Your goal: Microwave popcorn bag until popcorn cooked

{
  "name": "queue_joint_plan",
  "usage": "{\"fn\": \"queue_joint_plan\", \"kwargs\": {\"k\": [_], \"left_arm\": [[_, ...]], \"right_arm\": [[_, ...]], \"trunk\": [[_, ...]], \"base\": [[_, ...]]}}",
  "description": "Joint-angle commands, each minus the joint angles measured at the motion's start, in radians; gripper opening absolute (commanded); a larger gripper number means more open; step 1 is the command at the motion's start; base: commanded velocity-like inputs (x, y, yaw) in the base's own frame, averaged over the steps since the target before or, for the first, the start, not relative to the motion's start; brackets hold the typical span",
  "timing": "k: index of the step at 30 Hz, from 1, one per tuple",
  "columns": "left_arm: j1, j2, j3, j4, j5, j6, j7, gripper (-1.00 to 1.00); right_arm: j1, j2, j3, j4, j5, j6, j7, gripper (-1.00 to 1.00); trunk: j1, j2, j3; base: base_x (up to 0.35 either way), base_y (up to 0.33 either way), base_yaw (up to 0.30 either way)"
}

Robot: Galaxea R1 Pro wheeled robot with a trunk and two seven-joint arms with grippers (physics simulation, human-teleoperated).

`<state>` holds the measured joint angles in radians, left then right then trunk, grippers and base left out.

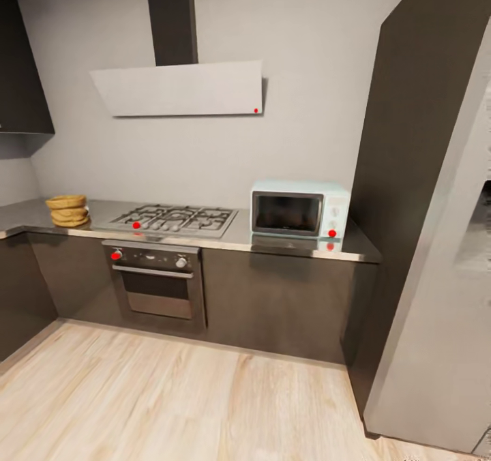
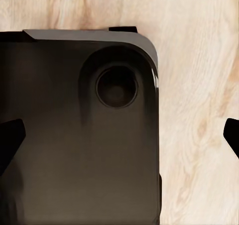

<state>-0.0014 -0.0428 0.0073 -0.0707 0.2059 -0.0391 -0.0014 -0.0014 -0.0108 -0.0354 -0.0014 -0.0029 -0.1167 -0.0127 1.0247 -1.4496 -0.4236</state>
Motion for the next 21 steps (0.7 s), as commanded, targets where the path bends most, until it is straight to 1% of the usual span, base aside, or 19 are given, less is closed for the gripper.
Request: {"fn": "queue_joint_plan", "kwargs": {"k": [1,13,21], "left_arm": [[0.0,0.0,0.001,0.0,0.007,-0.003,0.0,1.0],[0.0,0.001,0.003,0.0,0.012,-0.005,0.0,1.0],[0.0,0.0,-0.002,0.0,0.011,-0.005,0.0,1.0]], "right_arm": [[0.0,0.0,-0.004,0.0,-0.001,-0.003,-0.001,1.0],[0.0,0.0,-0.005,0.0,-0.002,-0.003,-0.001,1.0],[0.0,0.0,-0.003,0.0,0.0,-0.003,-0.001,1.0]], "trunk": [[0.0,0.0,-0.001],[0.0,0.0,-0.001],[0.0,0.0,-0.001]], "base": [[0.081,0.0,-0.212],[0.009,0.0,-0.239],[0.0,0.0,-0.242]]}}
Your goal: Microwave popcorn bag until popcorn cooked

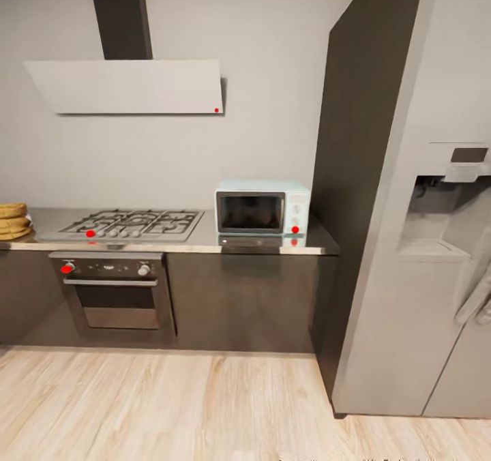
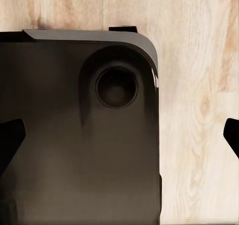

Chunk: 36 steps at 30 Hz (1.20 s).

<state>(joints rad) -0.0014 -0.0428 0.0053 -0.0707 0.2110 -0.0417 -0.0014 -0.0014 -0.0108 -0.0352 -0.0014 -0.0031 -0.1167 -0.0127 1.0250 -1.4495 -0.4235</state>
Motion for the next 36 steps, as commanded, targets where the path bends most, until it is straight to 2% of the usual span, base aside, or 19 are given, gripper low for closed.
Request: {"fn": "queue_joint_plan", "kwargs": {"k": [1,5,17,36], "left_arm": [[0.0,0.0,0.0,0.0,0.006,-0.003,0.0,1.0],[0.0,0.0,0.001,0.0,0.005,-0.003,0.0,1.0],[0.0,-0.001,0.003,-0.001,0.005,-0.003,0.0,1.0],[0.0,0.0,0.002,0.0,0.004,-0.003,0.0,1.0]], "right_arm": [[0.0,0.0,-0.003,0.0,0.0,-0.003,-0.001,1.0],[0.0,0.0,-0.003,0.0,0.002,-0.002,0.0,1.0],[0.0,0.001,0.003,0.0,0.006,0.0,0.0,1.0],[0.0,-0.001,0.003,0.0,0.006,-0.001,-0.001,1.0]], "trunk": [[0.0,0.0,-0.001],[0.0,0.0,-0.001],[0.0,0.0,-0.001],[0.0,0.0,-0.001]], "base": [[0.0,0.0,-0.242],[0.0,0.0,-0.187],[0.02,0.0,-0.006],[0.314,0.0,0.0]]}}
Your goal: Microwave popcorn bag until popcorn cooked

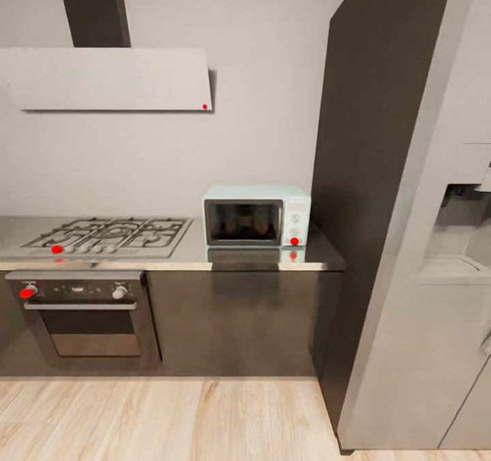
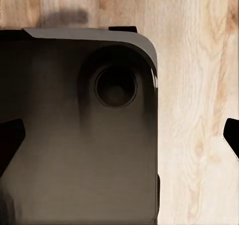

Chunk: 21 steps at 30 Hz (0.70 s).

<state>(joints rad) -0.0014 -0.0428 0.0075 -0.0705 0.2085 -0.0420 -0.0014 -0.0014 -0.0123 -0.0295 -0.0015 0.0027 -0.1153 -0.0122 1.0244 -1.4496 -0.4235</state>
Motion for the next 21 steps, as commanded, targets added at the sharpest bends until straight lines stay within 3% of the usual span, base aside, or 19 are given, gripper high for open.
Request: {"fn": "queue_joint_plan", "kwargs": {"k": [1,21], "left_arm": [[0.0,0.0,0.0,0.0,0.006,-0.002,0.0,1.0],[0.0,0.0,0.002,0.0,0.006,-0.002,0.0,1.0]], "right_arm": [[0.0,0.0,-0.003,0.0,0.0,-0.003,-0.001,1.0],[0.0,0.001,-0.003,0.0,0.0,-0.003,-0.001,1.0]], "trunk": [[0.001,0.0,-0.001],[0.001,0.0,-0.001]], "base": [[0.323,0.0,0.0],[0.32,0.0,0.0]]}}
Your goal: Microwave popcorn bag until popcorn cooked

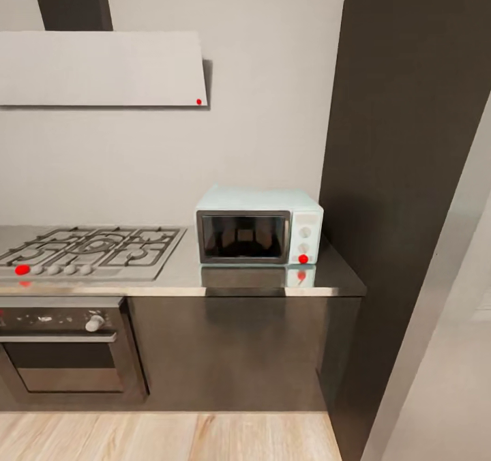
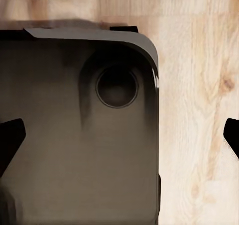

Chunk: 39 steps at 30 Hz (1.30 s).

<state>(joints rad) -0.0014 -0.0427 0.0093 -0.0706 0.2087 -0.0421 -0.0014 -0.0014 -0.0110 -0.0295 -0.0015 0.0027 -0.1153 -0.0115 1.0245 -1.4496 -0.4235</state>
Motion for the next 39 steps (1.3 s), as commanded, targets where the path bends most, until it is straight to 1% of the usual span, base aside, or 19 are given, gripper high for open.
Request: {"fn": "queue_joint_plan", "kwargs": {"k": [1,10,21,28,31,33,36,39], "left_arm": [[0.0,0.0,0.001,-0.001,0.007,-0.003,0.0,1.0],[0.0,0.0,0.001,-0.001,0.009,-0.002,0.0,1.0],[0.0,0.0,0.002,-0.001,0.008,-0.004,0.0,1.0],[0.0,0.0,0.002,-0.001,0.007,-0.004,0.0,1.0],[0.0,-0.002,-0.001,-0.001,0.006,-0.005,0.0,1.0],[0.0,-0.002,0.004,-0.003,0.01,-0.004,0.0,1.0],[0.0,-0.002,0.0,-0.003,0.005,-0.003,0.0,1.0],[0.0,-0.002,-0.002,-0.003,0.004,-0.002,-0.001,1.0]], "right_arm": [[0.0,0.0,-0.003,0.0,0.0,-0.003,-0.002,1.0],[0.0,-0.001,-0.004,0.0,0.0,-0.003,-0.002,1.0],[0.0,-0.001,-0.003,0.0,0.0,-0.003,-0.002,1.0],[0.0,-0.002,-0.013,0.0,-0.009,0.011,0.003,1.0],[0.0,-0.002,-0.013,0.0,-0.009,0.011,0.003,1.0],[0.0,0.002,-0.007,0.0,-0.001,0.0,-0.001,1.0],[0.0,0.003,-0.006,-0.001,0.005,-0.002,-0.001,1.0],[0.0,0.006,-0.009,-0.002,-0.001,-0.002,-0.001,1.0]], "trunk": [[0.0,0.0,-0.001],[0.0,0.0,-0.001],[0.0,0.0,-0.001],[0.0,0.0,-0.001],[0.0,0.0,-0.001],[0.0,0.0,-0.001],[0.0,0.0,-0.001],[0.0,0.0,-0.001]], "base": [[0.133,0.0,0.0],[0.021,0.0,0.084],[0.0,0.0,0.003],[0.0,0.0,0.0],[0.0,0.0,0.0],[0.005,0.0,0.0],[0.174,0.0,0.0],[0.293,0.0,0.0]]}}
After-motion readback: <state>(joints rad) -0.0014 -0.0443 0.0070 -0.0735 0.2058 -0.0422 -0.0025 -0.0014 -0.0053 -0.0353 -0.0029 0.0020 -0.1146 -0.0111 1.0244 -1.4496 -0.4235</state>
